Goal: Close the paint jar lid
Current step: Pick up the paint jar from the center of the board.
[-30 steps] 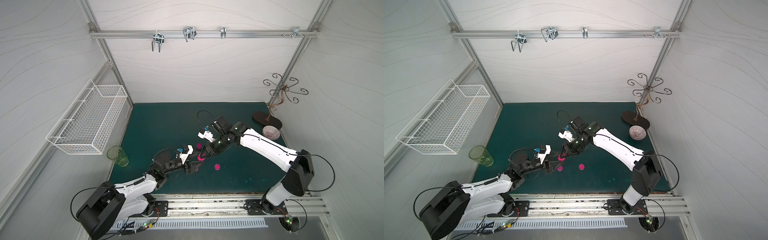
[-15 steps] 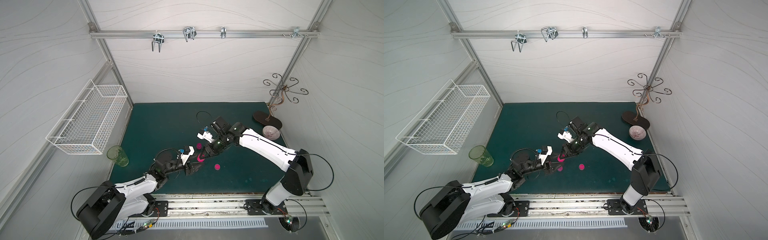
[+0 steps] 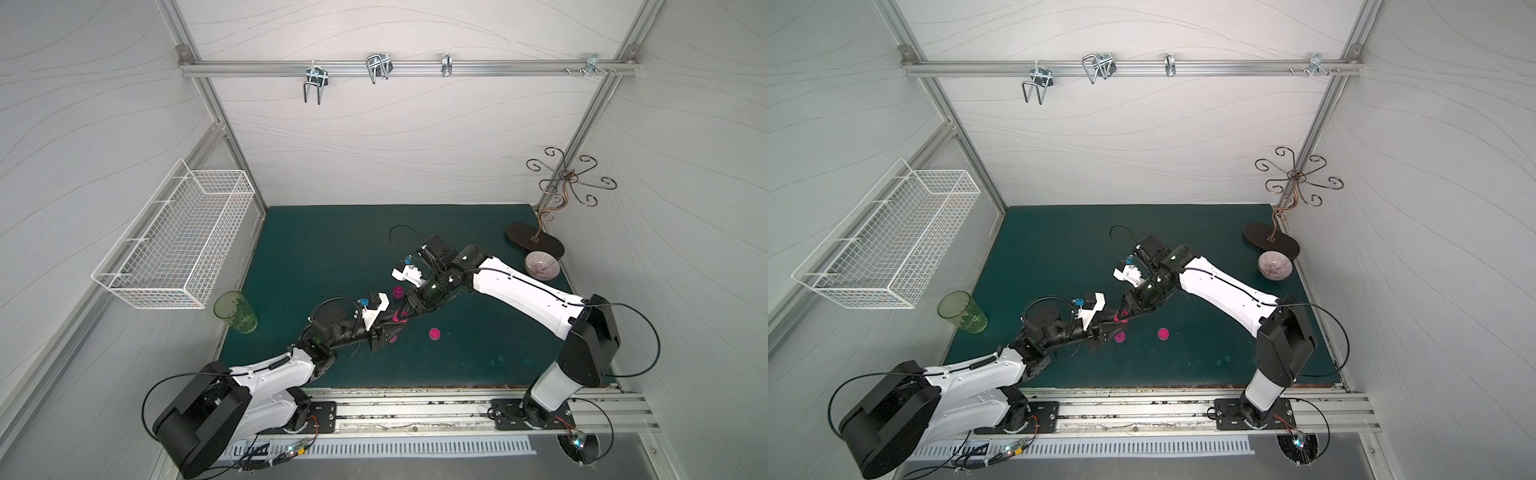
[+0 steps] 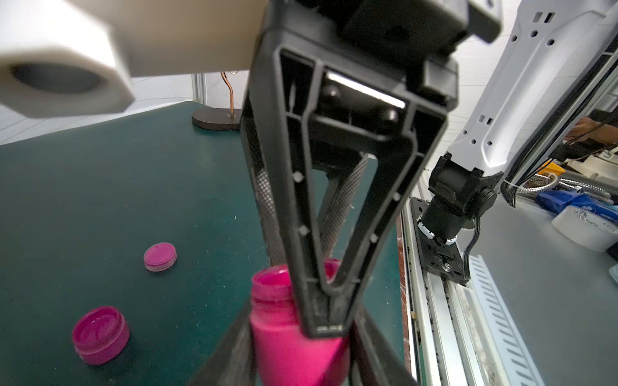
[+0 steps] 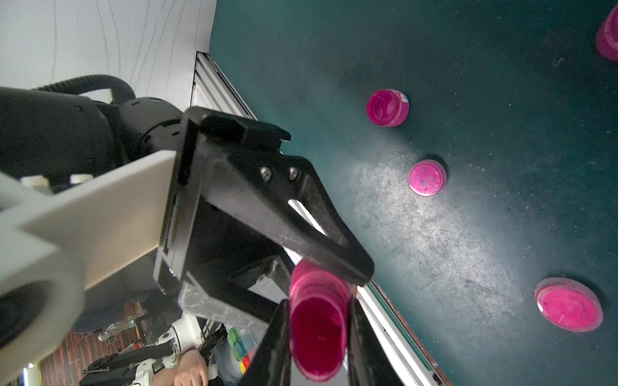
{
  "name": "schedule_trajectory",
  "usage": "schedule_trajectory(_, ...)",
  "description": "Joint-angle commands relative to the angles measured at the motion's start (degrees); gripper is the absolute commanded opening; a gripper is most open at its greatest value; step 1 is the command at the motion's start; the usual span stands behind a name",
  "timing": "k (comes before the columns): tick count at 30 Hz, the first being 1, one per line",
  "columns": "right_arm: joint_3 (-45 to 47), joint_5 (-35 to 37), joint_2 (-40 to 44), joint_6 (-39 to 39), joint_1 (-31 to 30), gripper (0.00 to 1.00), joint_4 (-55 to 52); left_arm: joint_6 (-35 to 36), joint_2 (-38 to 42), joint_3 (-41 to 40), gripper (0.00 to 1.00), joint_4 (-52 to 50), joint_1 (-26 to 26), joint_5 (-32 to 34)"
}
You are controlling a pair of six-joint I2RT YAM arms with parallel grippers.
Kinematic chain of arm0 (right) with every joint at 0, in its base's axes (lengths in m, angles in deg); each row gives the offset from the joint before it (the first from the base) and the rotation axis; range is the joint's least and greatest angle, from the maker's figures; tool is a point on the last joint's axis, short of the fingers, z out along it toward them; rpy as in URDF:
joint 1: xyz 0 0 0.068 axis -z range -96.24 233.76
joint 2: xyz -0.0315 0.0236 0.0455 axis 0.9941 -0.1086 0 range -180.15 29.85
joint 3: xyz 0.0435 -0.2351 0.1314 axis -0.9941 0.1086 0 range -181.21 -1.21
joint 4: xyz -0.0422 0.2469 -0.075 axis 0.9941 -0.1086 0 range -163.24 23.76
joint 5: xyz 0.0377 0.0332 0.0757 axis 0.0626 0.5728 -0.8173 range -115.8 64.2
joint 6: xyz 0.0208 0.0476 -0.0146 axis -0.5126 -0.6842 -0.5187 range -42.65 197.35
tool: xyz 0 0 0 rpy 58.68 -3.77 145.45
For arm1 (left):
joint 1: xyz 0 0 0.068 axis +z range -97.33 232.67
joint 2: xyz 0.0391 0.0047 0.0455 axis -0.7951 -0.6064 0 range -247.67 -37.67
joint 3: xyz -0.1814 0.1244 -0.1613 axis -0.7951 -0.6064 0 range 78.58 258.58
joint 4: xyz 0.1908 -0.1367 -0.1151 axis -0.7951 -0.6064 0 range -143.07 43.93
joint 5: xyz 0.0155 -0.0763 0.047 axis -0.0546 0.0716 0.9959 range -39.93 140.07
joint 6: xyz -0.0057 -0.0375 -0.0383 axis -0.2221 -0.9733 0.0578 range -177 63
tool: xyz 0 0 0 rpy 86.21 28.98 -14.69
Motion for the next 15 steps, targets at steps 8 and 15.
schedule_trajectory(8, -2.6, -1.3, -0.9, 0.1, -0.8, 0.22, -0.6, 1.4, 0.7, 2.6, 0.19, 0.8, -0.3, -0.6)
schedule_trajectory(15, -2.6, -1.3, 0.1, -0.1, -0.8, 0.32, -0.5, 1.6, 2.3, 2.3, 0.0, 0.1, -0.3, -0.2)
